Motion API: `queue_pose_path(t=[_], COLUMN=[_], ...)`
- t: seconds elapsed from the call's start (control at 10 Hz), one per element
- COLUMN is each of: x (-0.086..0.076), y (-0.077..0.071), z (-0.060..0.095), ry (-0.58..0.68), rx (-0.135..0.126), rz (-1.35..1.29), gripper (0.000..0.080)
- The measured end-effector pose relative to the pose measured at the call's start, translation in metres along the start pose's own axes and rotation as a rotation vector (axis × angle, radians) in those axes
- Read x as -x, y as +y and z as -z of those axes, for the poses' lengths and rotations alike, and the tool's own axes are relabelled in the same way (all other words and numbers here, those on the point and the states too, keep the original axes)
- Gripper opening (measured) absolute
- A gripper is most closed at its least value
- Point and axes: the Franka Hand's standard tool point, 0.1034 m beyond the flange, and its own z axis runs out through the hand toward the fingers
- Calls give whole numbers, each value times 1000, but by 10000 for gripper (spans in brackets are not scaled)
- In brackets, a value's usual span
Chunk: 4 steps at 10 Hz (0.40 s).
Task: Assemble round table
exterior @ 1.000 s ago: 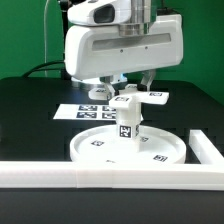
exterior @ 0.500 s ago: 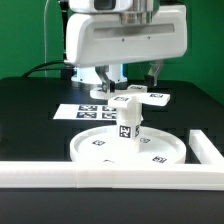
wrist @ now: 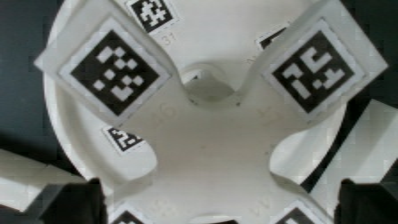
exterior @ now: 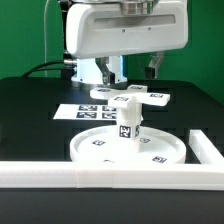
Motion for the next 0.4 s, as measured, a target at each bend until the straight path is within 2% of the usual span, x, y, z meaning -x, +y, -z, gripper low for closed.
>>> queue_pose_path(t=[0.4], x=[0], y=[0], z=[-1], ry=[-1], rx=[0], rz=[0], gripper=[649])
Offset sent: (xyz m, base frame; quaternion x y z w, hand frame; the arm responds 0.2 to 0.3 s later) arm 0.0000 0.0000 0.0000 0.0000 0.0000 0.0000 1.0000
